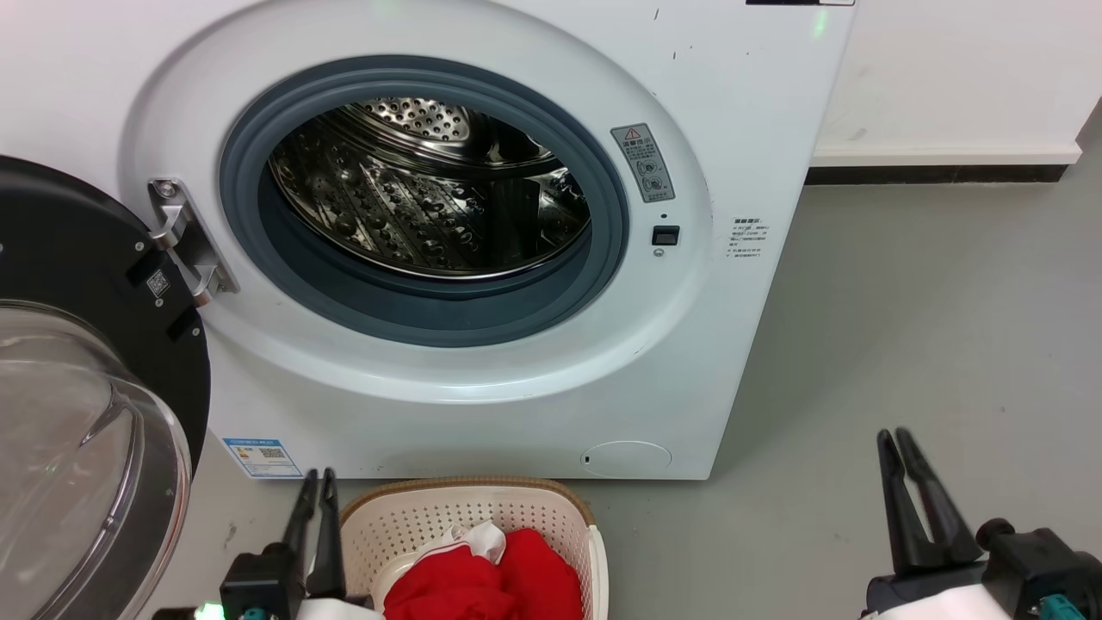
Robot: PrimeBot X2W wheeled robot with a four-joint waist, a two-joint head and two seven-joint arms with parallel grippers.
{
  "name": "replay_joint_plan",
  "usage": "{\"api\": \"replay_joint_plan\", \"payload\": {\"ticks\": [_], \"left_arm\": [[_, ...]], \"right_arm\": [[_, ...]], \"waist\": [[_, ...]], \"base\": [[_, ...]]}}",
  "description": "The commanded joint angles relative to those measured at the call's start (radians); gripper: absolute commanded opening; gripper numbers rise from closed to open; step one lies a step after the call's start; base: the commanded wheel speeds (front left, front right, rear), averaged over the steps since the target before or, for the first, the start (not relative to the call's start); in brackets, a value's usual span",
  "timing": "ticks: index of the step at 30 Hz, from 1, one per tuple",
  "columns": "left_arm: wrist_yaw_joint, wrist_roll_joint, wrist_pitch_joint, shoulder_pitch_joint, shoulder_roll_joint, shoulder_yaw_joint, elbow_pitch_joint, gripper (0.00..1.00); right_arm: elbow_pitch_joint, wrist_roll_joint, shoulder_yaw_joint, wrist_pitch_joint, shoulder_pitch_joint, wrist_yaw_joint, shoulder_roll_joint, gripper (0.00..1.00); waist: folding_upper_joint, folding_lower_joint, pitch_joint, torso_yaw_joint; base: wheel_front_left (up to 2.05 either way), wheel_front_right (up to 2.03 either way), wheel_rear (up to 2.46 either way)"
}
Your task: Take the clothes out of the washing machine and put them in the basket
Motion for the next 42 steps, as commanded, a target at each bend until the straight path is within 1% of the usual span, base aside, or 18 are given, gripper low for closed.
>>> {"api": "replay_joint_plan", "payload": {"ticks": [1, 8, 9, 13, 14, 15, 27, 42], "left_arm": [[-0.001, -0.006, 0.005, 0.002, 0.0, 0.001, 0.011, 0.0], [-0.018, -0.157, 0.045, -0.022, 0.0, 0.018, 0.028, 0.0], [-0.018, -0.157, 0.045, -0.022, 0.0, 0.018, 0.028, 0.0], [-0.028, -0.239, 0.063, -0.031, 0.0, 0.023, 0.032, 0.0], [-0.032, -0.278, 0.071, -0.036, 0.0, 0.026, 0.034, 0.0], [-0.032, -0.278, 0.071, -0.036, 0.0, 0.026, 0.034, 0.0], [-0.057, -0.495, 0.121, -0.063, 0.0, 0.043, 0.05, 0.0], [-0.084, -0.729, 0.176, -0.093, 0.0, 0.063, 0.068, 0.0]], "right_arm": [[0.008, 0.006, 0.001, 0.001, 0.004, 0.0, 0.0, 0.0], [0.028, 0.17, 0.003, 0.026, -0.016, 0.0, -0.01, 0.0], [0.028, 0.17, 0.003, 0.026, -0.016, 0.0, -0.01, 0.0], [0.043, 0.256, 0.004, 0.041, -0.03, 0.0, -0.015, 0.0], [0.05, 0.298, 0.004, 0.048, -0.037, 0.0, -0.018, 0.0], [0.05, 0.298, 0.004, 0.048, -0.037, 0.0, -0.018, 0.0], [0.085, 0.525, 0.001, 0.089, -0.07, 0.0, -0.028, 0.0], [0.123, 0.765, -0.007, 0.138, -0.104, 0.0, -0.035, 0.0]], "waist": [[-0.0001, 0.0, 0.0, 0.0], [-0.0001, 0.0, 0.0, 0.001], [-0.0001, 0.0, 0.0, 0.001], [-0.0001, 0.0, 0.0, 0.001], [-0.0001, 0.0, 0.0, 0.001], [-0.0001, 0.0, 0.0, 0.001], [-0.0001, 0.0, 0.0, 0.003], [-0.0001, 0.0, 0.0, 0.004]], "base": [[0.0, 0.0, 0.0], [0.0, 0.0, 0.0], [0.0, 0.0, 0.0], [0.0, 0.0, 0.0], [0.0, 0.0, 0.0], [0.0, 0.0, 0.0], [0.0, 0.0, 0.0], [0.0, 0.0, 0.0]]}}
